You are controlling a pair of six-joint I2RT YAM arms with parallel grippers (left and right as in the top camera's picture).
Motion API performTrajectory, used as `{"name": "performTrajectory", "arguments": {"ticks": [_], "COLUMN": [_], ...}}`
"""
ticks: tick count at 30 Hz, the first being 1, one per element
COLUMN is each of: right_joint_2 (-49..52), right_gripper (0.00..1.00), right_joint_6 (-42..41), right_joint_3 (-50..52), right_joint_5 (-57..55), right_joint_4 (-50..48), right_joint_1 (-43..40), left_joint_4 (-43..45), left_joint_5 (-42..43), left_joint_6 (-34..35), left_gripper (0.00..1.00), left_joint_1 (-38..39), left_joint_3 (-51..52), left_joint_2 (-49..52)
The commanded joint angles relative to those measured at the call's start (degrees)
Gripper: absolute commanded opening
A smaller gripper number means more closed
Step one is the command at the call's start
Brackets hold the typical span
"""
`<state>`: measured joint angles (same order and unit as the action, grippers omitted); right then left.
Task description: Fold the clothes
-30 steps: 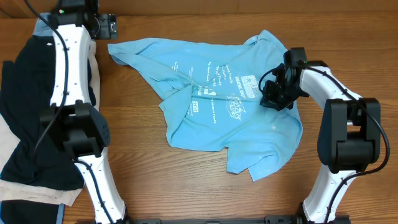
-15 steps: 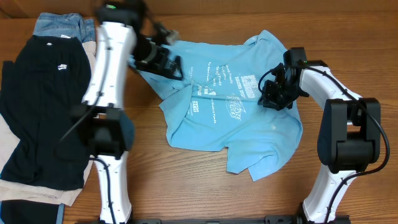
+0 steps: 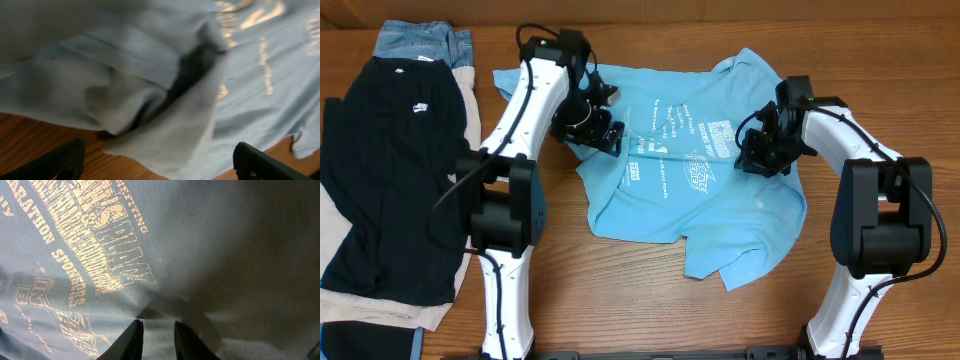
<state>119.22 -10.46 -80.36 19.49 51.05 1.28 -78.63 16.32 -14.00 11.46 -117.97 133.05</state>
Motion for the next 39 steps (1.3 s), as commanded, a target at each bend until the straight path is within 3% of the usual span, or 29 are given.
{"name": "performTrajectory", "arguments": {"ticks": [1, 8, 13, 24, 26, 30, 39], "right_joint_2": [1.46, 1.46, 1.46, 1.46, 1.46, 1.46, 1.46], "right_gripper": [0.25, 0.25, 0.25, 0.25, 0.25, 0.25, 0.25], "right_joint_6": [0.48, 0.48, 0.48, 0.48, 0.48, 0.48, 0.46], "right_joint_3": [0.59, 0.59, 0.59, 0.59, 0.59, 0.59, 0.59], "right_joint_5": [-3.93, -3.96, -3.96, -3.96, -3.96, -3.96, -3.96], "right_joint_4": [0.68, 0.48, 0.44, 0.09, -0.04, -0.28, -0.24], "right_joint_1": [-0.22, -0.22, -0.22, -0.22, -0.22, -0.22, -0.22], "left_joint_4": [1.99, 7.23, 8.46, 6.93, 6.25, 3.3, -8.41], "left_joint_5": [-1.86, -0.83, 3.65, 4.96, 4.96, 4.87, 0.94], "left_joint_6": [2.51, 2.38, 0.28, -0.17, -0.15, -0.09, 6.21], "left_gripper": [0.95, 0.82, 0.67, 0.55, 0.41, 0.04, 0.04], "left_joint_1": [-1.44, -2.67, -2.56, -1.49, -1.31, -1.27, -4.92], "left_joint_3": [3.28, 8.15, 8.5, 10.19, 10.67, 10.64, 10.45], "left_joint_2": [0.39, 0.39, 0.39, 0.39, 0.39, 0.39, -4.85]}}
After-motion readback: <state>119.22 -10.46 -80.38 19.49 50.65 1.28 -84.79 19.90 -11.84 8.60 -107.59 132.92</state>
